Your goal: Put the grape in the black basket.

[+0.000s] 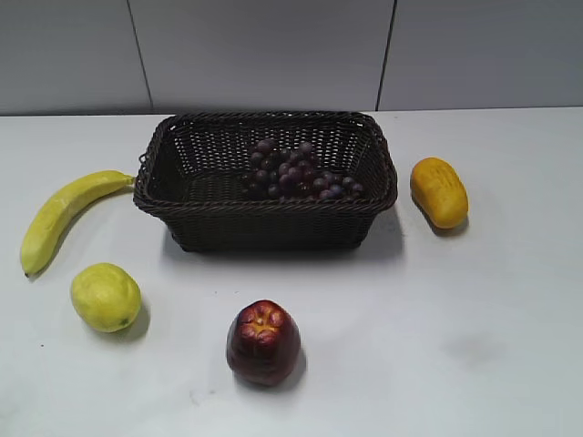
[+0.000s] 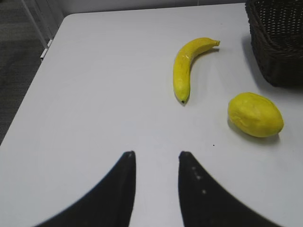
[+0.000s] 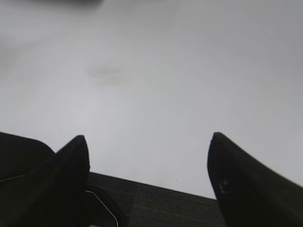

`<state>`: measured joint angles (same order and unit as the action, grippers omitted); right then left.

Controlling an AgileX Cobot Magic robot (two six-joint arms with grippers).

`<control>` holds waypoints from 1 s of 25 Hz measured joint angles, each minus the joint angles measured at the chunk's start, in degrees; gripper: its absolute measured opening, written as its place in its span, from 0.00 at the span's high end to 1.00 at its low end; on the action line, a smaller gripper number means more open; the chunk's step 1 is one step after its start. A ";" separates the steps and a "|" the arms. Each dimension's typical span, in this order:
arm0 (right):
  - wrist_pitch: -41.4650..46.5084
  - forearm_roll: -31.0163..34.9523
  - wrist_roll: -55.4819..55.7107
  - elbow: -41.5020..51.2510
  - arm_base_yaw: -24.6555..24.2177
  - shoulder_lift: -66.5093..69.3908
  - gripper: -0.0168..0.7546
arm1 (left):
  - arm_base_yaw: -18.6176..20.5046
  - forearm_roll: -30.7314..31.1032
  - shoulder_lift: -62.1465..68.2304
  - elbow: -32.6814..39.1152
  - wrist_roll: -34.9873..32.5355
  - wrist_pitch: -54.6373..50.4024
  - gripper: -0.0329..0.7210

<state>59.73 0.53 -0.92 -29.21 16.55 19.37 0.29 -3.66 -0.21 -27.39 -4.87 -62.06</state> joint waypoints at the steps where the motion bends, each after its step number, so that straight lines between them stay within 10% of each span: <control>1: 0.00 0.00 0.00 0.00 0.00 0.00 0.21 | 0.00 0.00 0.00 0.00 0.00 0.00 0.65; 25: -0.11 0.06 0.00 0.00 -11.98 -19.73 0.21 | 0.00 0.00 0.00 0.00 0.00 0.00 0.65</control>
<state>59.62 0.60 -0.92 -29.21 4.57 -0.36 0.29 -3.66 -0.21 -27.39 -4.87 -62.06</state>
